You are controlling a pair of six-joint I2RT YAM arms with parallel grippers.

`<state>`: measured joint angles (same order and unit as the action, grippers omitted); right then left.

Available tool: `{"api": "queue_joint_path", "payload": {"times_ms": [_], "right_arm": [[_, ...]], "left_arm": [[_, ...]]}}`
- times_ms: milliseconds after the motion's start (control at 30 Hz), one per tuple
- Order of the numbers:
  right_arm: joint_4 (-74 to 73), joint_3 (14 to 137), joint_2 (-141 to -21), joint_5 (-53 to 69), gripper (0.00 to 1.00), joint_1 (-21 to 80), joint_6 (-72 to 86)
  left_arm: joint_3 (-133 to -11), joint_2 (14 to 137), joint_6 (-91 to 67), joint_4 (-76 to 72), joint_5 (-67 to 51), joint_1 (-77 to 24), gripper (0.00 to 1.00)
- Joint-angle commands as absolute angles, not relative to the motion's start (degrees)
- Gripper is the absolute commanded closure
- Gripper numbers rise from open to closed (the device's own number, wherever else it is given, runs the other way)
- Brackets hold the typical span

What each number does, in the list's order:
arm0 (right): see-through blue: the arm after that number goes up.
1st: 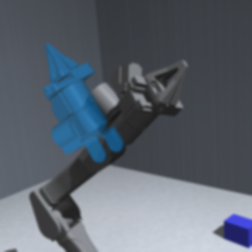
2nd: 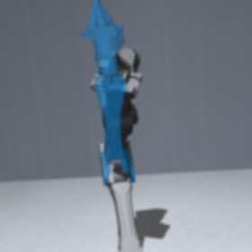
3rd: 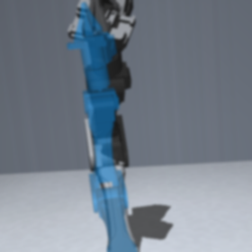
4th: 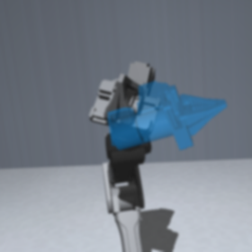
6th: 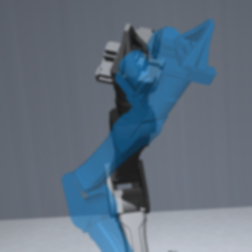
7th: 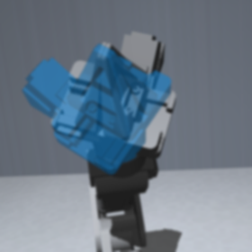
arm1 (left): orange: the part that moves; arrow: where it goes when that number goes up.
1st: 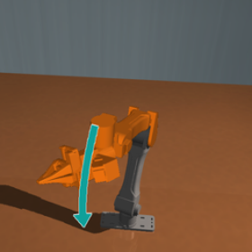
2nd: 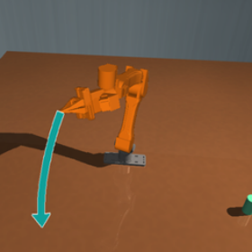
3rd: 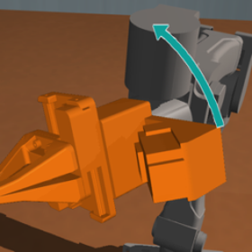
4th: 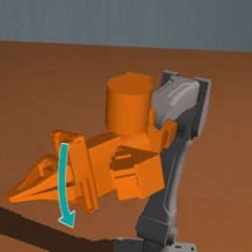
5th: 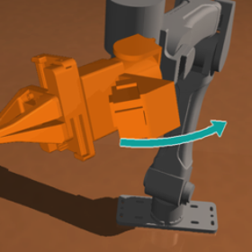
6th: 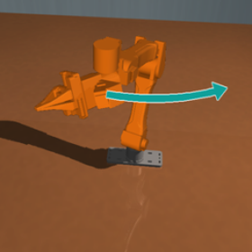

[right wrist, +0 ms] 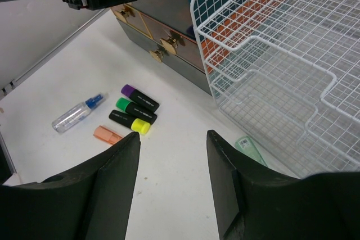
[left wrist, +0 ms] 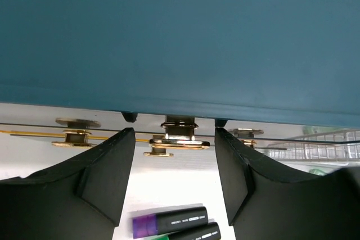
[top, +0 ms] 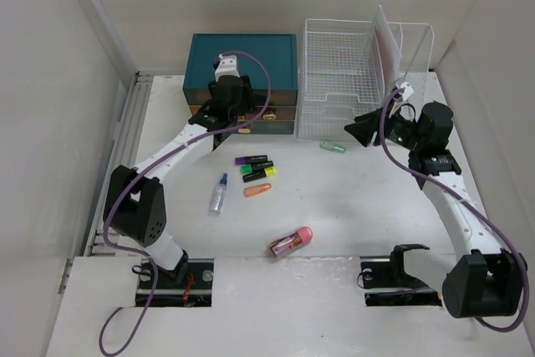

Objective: Organize the desk

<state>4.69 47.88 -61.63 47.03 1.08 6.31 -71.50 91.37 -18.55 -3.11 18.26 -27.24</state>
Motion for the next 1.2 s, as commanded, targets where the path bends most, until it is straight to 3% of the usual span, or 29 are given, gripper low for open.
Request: {"api": "queue_joint_path", "payload": {"times_ms": [0, 233, 700, 1167], "right_arm": [[7.65, 48.69, -61.44, 48.16, 0.44, 0.7, 6.77], [7.65, 48.69, -61.44, 48.16, 0.44, 0.7, 6.77], [7.65, 48.69, -61.44, 48.16, 0.44, 0.7, 6.77], [7.65, 48.69, -61.44, 49.22, 0.44, 0.7, 7.29]], "left_arm": [[-74.79, 91.58, -18.98, -4.22, 21.79, -27.86, 0.45], [-74.79, 92.11, -19.51, -4.22, 22.41, -27.86, 0.46], [-70.41, 89.22, -20.65, -4.83, 22.41, -27.86, 0.83], [-61.71, 81.12, -21.8, -2.55, 22.41, -30.67, 0.85]]}}
